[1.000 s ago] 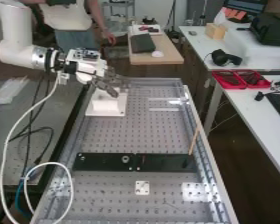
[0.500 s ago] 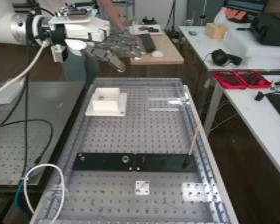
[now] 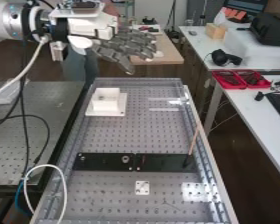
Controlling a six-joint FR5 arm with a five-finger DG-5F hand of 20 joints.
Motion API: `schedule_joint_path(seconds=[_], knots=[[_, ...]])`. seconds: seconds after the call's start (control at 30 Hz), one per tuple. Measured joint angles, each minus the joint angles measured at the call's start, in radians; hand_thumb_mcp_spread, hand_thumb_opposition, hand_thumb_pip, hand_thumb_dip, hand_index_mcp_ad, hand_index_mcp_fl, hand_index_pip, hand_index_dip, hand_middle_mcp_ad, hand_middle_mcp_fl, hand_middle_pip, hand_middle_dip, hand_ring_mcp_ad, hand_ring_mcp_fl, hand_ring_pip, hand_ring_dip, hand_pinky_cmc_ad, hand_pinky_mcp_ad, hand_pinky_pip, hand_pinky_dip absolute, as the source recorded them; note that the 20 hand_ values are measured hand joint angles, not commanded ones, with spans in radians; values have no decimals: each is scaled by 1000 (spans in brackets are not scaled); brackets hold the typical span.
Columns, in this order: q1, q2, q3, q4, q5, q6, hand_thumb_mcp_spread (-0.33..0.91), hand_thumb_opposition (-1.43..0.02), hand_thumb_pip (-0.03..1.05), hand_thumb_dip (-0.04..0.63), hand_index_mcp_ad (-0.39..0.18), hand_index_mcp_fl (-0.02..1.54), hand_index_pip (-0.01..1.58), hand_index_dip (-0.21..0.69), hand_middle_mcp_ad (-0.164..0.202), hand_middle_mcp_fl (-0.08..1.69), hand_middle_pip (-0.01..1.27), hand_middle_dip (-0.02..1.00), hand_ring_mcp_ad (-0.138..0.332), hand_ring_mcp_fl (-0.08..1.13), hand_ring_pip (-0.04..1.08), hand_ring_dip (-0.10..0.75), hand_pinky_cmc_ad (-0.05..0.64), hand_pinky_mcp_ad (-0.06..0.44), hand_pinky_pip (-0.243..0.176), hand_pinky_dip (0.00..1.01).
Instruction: Grab the larger nut and place it in the white container
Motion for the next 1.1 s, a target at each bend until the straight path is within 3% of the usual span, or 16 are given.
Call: schedule_joint_path(seconds=[0.5,1.1], knots=[[-19,-17,24,-17,-48,-4,178,-822,667,215,-106,52,213,-26,73,68,113,251,164,-3,124,164,349,281,-94,688],[5,-23,-13,5,-58,-11,178,-822,670,215,-110,52,213,-28,73,68,113,251,166,-3,124,164,349,297,-94,688]])
